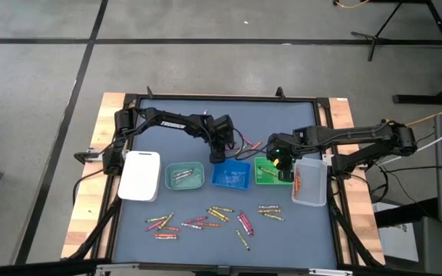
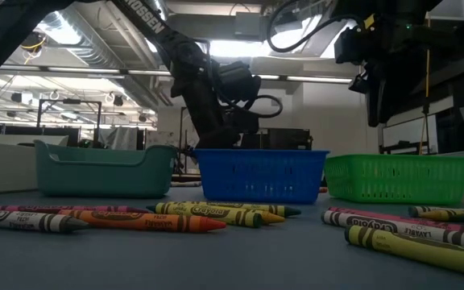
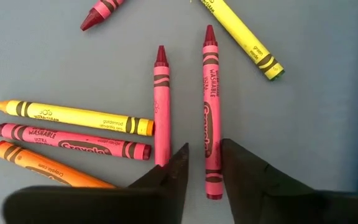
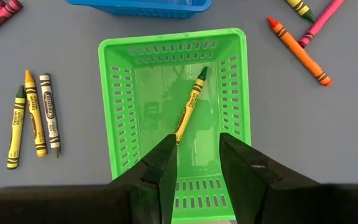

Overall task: Sort crayons
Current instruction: Put the red crayon into the blue bin, then put the orange crayon into the transparent bin

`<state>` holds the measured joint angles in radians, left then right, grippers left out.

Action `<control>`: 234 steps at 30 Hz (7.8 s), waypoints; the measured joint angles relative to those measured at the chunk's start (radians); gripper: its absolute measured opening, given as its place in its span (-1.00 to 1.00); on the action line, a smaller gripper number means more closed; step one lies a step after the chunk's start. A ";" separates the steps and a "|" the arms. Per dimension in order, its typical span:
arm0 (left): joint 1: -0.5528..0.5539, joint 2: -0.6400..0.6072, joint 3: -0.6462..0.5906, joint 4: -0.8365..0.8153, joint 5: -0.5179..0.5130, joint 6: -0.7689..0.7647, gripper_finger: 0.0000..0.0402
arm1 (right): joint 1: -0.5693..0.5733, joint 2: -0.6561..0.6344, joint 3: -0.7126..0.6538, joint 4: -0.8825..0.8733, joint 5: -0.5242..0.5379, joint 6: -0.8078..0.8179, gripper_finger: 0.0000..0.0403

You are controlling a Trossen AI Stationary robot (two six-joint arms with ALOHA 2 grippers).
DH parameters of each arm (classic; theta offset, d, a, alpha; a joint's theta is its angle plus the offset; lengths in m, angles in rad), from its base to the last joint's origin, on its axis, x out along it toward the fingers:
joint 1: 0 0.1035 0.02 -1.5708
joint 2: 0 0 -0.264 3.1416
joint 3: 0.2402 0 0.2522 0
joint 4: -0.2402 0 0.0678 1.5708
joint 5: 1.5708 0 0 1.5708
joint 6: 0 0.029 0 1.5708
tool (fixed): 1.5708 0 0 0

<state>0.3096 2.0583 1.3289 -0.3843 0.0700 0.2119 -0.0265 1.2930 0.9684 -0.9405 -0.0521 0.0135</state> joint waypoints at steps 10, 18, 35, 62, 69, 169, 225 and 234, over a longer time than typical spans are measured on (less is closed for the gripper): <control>0.000 0.000 0.000 0.000 0.000 0.000 -0.91 | 0.000 0.000 0.000 0.000 0.000 0.000 -0.41; 0.000 0.000 0.000 0.001 -0.002 0.001 -0.98 | 0.000 0.000 0.000 0.000 0.000 0.000 -0.41; 0.000 -0.024 0.000 0.000 -0.012 0.000 -0.99 | 0.000 0.000 0.000 0.000 0.000 0.000 -0.41; -0.155 -0.046 0.287 -0.376 0.182 -0.054 -0.99 | 0.000 0.000 0.000 0.006 0.000 0.000 -0.41; -0.224 -0.046 0.287 -0.392 0.153 -0.055 -0.90 | 0.000 0.000 0.000 0.006 0.000 -0.001 -0.41; 0.098 -0.095 0.214 -0.181 0.204 0.034 -0.65 | -0.478 0.280 -0.367 0.897 -0.185 -0.576 -0.41; 0.244 -0.096 0.214 -0.392 0.117 0.059 -0.65 | -0.477 -0.084 -0.372 0.708 -0.219 -0.475 -0.84; 0.298 -0.096 0.214 -0.411 0.101 0.084 -0.65 | -0.474 -0.289 -0.370 0.519 -0.232 -0.302 -0.84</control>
<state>0.6073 1.9625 1.5425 -0.7952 0.1710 0.2963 -0.5004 1.0043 0.5983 -0.4211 -0.2845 -0.2881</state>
